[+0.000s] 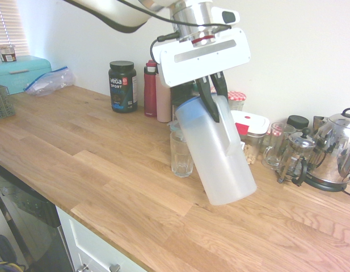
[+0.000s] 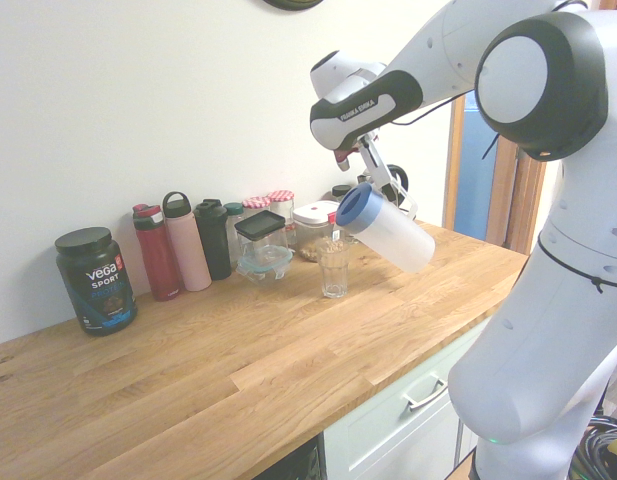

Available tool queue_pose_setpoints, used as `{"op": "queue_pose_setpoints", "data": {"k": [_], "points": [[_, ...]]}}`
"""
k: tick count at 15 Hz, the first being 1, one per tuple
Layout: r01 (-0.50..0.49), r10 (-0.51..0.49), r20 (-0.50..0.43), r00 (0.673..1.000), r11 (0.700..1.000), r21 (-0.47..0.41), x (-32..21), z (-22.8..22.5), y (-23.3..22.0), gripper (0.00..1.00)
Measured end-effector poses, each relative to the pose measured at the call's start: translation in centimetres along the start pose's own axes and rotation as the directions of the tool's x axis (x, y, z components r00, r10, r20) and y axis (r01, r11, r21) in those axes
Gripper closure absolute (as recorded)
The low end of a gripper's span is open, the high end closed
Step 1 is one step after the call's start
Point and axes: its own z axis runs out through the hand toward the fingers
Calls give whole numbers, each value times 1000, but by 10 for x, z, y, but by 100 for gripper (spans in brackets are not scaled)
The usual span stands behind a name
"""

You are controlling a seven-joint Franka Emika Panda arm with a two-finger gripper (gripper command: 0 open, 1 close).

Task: Pour me some water

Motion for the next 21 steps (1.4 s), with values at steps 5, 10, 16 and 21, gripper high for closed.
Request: {"op": "queue_pose_setpoints", "data": {"k": [5,10,16,21], "points": [[-174,198,-79,977,956,238,-40,-30,38,100],[-383,424,-19,906,837,391,-115,-43,80,100],[-617,684,17,729,647,447,-172,-26,97,100],[-711,820,-51,570,524,469,-180,-42,60,100]]}}
